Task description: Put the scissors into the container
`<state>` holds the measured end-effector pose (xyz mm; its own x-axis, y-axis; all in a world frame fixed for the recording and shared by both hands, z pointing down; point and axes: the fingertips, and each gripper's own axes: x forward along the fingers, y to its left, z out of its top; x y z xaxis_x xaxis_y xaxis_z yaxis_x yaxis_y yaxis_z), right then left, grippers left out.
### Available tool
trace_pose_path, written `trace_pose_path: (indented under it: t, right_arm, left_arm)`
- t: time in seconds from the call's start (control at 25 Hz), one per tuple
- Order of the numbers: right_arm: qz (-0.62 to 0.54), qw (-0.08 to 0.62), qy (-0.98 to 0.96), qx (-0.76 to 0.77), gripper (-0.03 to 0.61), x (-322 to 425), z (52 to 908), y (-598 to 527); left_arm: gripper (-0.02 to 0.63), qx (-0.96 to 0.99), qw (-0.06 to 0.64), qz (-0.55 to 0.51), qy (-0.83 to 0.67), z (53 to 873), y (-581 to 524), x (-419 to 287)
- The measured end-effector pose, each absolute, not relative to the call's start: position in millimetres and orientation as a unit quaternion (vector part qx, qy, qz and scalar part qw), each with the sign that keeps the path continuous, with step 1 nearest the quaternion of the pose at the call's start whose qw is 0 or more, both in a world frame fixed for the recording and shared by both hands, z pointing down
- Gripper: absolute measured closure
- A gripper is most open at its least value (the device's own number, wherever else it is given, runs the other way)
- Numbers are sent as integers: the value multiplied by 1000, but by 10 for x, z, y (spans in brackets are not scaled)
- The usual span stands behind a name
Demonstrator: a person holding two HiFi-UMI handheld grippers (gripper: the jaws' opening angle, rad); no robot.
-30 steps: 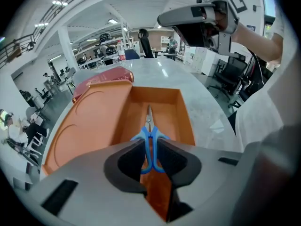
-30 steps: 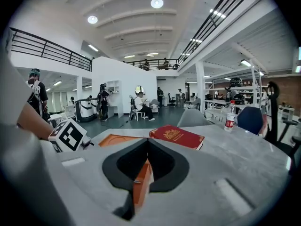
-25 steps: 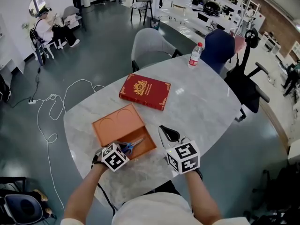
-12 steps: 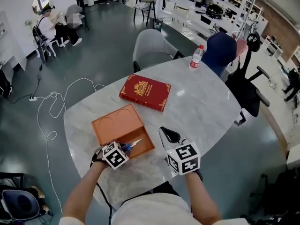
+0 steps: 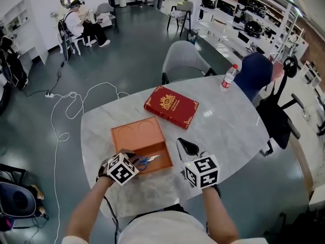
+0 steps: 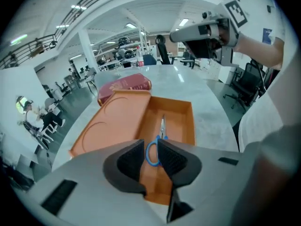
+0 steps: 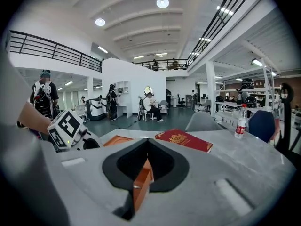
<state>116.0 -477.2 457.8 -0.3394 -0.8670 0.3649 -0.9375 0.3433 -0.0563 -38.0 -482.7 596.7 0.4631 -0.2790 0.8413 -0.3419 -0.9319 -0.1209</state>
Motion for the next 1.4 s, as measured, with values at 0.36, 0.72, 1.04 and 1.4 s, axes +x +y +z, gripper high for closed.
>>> trace_pose_path:
  t: [0.36, 0.72, 1.04, 1.4]
  right_arm:
    - [97, 132, -850, 501, 574, 913, 4382, -5012]
    - [78, 118, -879, 456, 574, 733, 4159, -5093]
    - [73, 103, -884, 450, 574, 782, 4061, -5081]
    - [81, 102, -883, 451, 574, 770, 4146, -4958]
  left_arm:
    - [532, 861, 105, 364, -338, 5335, -5018, -873]
    - [534, 826, 152, 204, -503, 4666, -4997, -1638]
    - [543, 773, 144, 93, -610, 4330, -4746, -2150]
    - [586, 737, 134, 62, -660, 4409, -4582, -2290]
